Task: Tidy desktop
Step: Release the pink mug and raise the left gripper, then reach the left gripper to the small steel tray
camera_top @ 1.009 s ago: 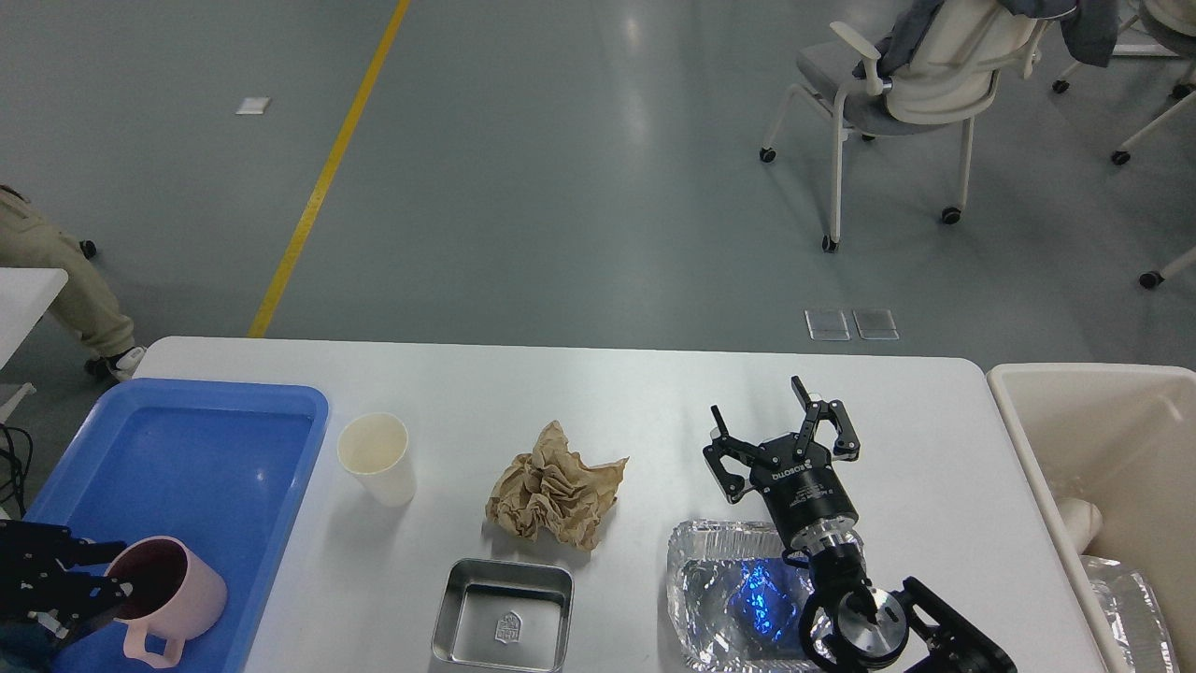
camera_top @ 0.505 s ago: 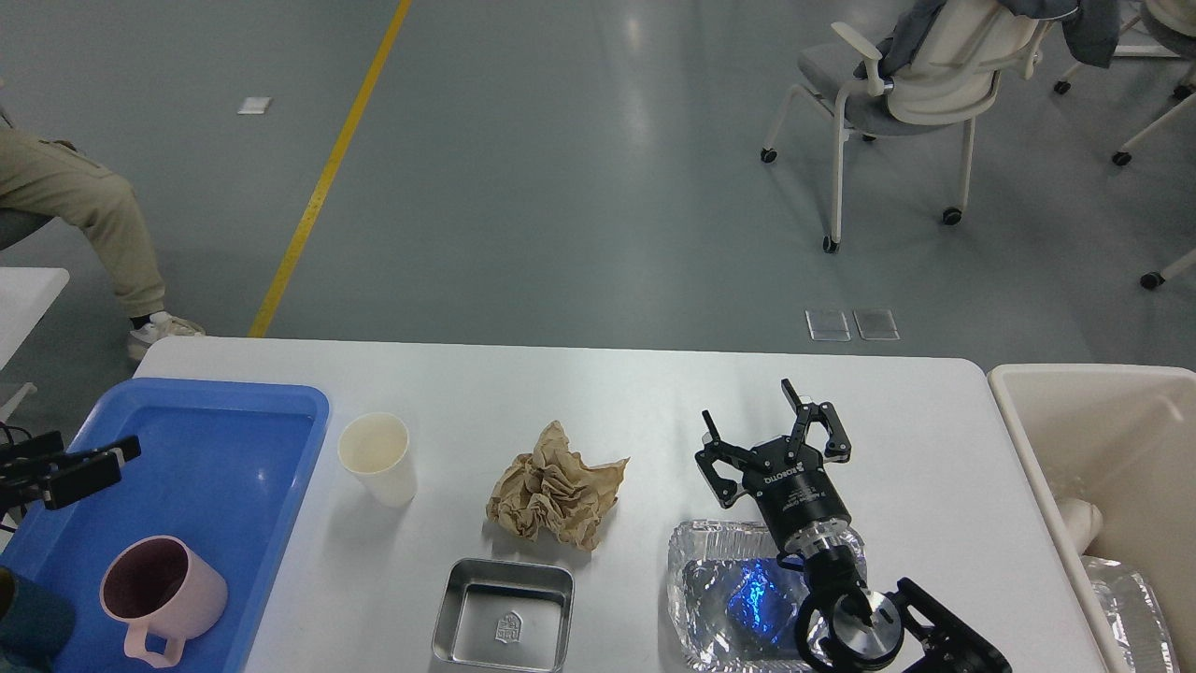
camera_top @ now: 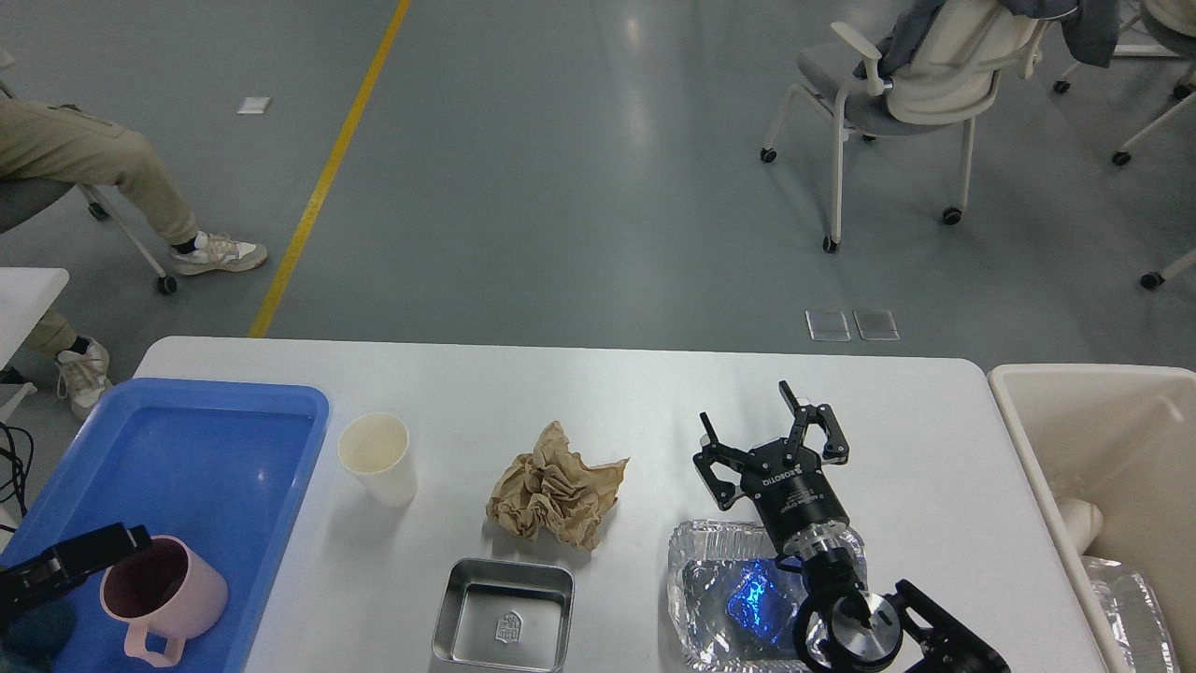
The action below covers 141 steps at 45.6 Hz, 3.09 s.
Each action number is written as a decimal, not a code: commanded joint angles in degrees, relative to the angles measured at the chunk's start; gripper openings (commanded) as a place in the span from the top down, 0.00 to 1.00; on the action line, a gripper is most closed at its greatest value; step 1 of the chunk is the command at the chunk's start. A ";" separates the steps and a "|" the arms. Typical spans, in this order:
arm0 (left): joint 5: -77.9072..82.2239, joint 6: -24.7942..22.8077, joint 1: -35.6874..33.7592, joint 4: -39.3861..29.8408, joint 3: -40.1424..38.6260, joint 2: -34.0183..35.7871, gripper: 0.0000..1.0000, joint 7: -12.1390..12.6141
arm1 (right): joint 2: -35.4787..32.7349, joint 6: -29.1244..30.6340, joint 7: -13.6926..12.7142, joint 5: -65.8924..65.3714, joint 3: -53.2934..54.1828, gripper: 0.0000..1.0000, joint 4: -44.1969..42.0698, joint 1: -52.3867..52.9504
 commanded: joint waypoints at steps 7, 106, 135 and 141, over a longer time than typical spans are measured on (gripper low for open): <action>-4.17 -0.02 0.68 -1.02 0.79 7.75 0.03 -1.14 | -0.75 0.00 -0.08 0.00 0.01 0.00 -0.19 0.04; 78.10 -28.76 -48.01 16.21 14.15 -48.31 0.03 -34.01 | -0.58 0.17 0.09 0.00 -1.22 0.00 0.24 1.80; 78.18 -29.03 -44.77 17.53 23.46 -58.78 0.06 -27.61 | -0.58 0.17 0.18 0.17 -0.78 0.00 0.33 1.98; 78.18 -30.25 -42.65 17.79 23.46 -58.95 0.07 -25.84 | -0.58 0.17 0.18 0.17 -0.87 0.00 0.42 1.98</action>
